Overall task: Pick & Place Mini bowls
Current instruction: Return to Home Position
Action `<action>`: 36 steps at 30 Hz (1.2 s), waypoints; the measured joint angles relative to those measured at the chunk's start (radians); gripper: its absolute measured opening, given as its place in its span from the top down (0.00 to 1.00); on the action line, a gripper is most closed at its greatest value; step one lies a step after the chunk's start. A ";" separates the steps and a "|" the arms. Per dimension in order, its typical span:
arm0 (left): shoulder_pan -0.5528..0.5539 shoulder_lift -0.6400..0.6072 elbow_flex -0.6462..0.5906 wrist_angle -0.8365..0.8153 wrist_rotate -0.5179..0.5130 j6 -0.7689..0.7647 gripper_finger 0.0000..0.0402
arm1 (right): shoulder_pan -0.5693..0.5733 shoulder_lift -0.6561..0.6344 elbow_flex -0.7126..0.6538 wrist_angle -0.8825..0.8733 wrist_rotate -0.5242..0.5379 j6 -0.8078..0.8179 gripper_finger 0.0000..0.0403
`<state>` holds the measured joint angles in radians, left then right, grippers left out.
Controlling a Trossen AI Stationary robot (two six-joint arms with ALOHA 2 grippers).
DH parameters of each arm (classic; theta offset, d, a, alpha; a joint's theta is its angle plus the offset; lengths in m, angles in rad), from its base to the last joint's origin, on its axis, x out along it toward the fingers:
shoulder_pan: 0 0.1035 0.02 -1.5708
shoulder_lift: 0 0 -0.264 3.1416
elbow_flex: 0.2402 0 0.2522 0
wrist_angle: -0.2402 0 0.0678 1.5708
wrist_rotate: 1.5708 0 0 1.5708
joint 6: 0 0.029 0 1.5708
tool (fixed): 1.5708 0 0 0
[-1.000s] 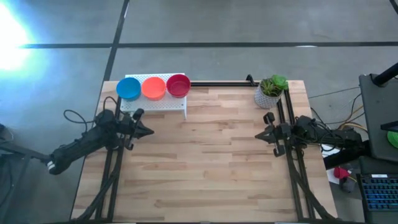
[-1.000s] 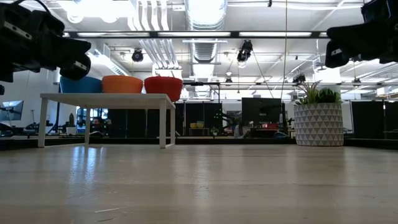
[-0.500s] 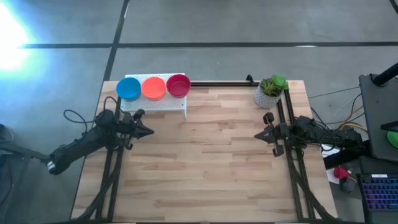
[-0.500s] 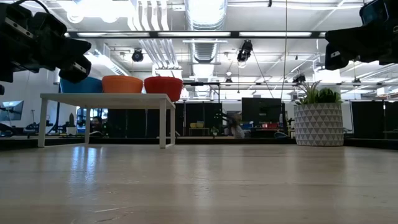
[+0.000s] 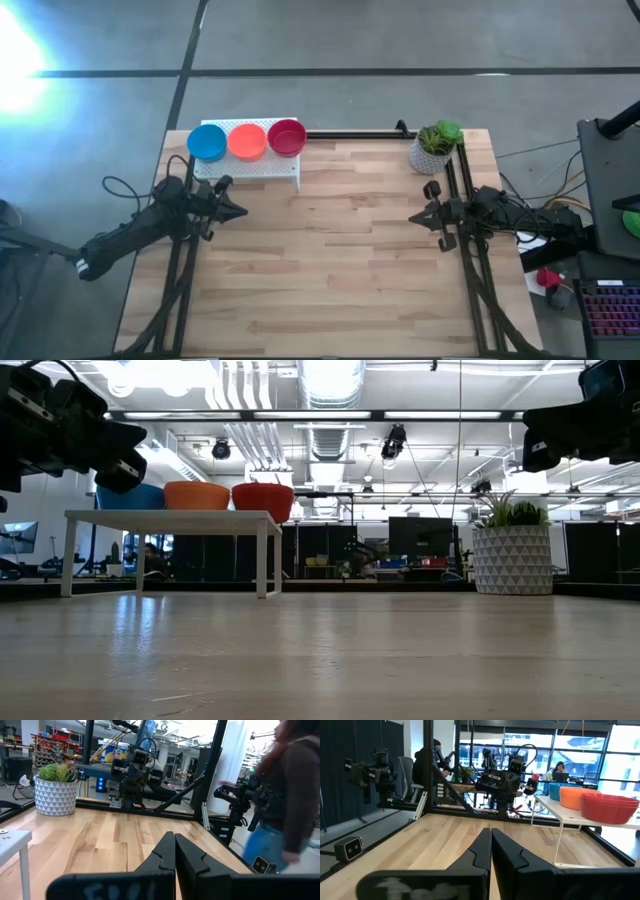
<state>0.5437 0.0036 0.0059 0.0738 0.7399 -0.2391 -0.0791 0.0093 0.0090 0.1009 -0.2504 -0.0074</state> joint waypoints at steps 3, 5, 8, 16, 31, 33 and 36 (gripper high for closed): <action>0.000 0.000 0.000 0.000 0.000 0.000 1.00 | 0.000 0.000 0.000 0.000 0.000 0.009 0.98; 0.000 0.000 0.000 0.000 0.000 0.000 1.00 | 0.000 0.000 0.000 0.000 0.000 0.015 0.98; 0.000 0.000 0.000 0.000 0.000 -0.001 1.00 | 0.000 0.000 0.000 0.000 0.000 0.005 0.98; 0.000 0.000 0.000 0.000 0.000 -0.001 1.00 | 0.000 0.000 0.000 0.000 0.000 0.011 0.98; 0.000 0.000 0.000 0.000 0.000 -0.001 1.00 | 0.000 0.000 0.000 0.000 0.000 0.015 0.98; 0.000 0.000 0.000 0.000 0.000 -0.001 1.00 | 0.000 0.000 0.000 0.000 0.000 0.015 0.98; 0.000 0.000 0.000 0.000 0.000 -0.001 1.00 | 0.000 0.000 0.000 0.000 0.000 0.015 0.98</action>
<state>0.5434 0.0036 0.0055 0.0738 0.7395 -0.2398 -0.0790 0.0097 0.0090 0.1011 -0.2504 0.0074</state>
